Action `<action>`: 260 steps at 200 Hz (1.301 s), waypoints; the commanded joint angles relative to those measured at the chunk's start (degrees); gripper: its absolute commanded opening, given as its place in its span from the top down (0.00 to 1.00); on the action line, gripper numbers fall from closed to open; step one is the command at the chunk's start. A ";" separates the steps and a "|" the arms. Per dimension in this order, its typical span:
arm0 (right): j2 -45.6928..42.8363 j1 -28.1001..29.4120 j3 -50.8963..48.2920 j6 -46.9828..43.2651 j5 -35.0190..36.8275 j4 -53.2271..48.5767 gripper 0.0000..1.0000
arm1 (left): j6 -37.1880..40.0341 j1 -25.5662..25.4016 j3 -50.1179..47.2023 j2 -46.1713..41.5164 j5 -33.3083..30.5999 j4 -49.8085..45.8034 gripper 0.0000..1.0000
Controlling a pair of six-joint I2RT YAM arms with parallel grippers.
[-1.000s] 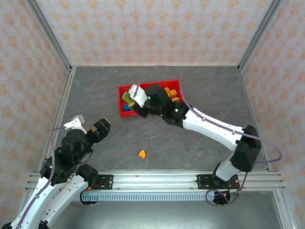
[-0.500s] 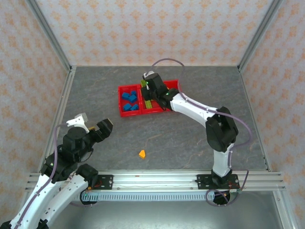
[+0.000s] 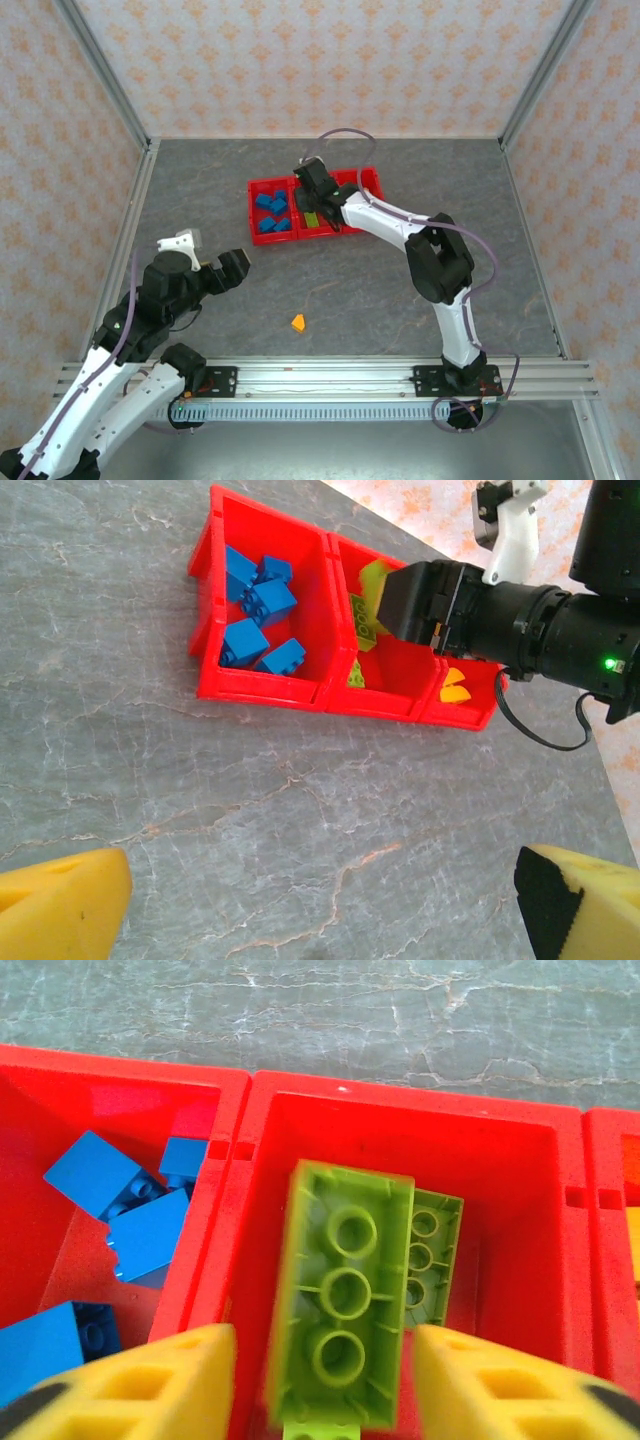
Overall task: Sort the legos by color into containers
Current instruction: Place the lego in the container, then pick up the lego from the middle-left of the table.
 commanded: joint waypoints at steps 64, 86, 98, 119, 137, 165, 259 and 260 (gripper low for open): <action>-6.11 -3.31 1.45 9.69 1.40 -6.45 0.35 | -8.56 0.23 -7.09 -0.57 10.88 1.63 0.01; -10.41 -3.40 -1.08 9.59 3.94 -4.95 0.22 | -11.86 0.26 -9.32 -1.13 11.25 2.44 0.01; -12.62 -3.78 -2.10 9.54 4.34 -5.02 0.19 | -12.12 0.09 -9.42 -0.08 12.01 2.28 0.01; -16.63 -4.19 -4.99 8.25 5.01 -4.68 0.17 | -10.69 -0.82 -9.21 3.85 14.76 1.63 0.01; -21.85 -4.19 -11.66 7.46 5.12 -1.72 0.15 | -8.83 -2.65 -8.68 7.92 15.51 -0.17 0.01; -32.86 -4.14 -26.49 10.37 5.00 7.01 0.00 | -7.50 -6.60 -6.71 13.01 13.35 -2.55 0.01; -60.68 -4.19 -51.63 9.38 7.90 10.21 0.00 | -13.23 -19.39 -4.47 25.36 10.86 0.10 0.01; -60.86 -4.19 -51.77 9.43 7.92 10.24 0.00 | -13.36 -19.54 -4.44 25.66 10.98 0.18 0.02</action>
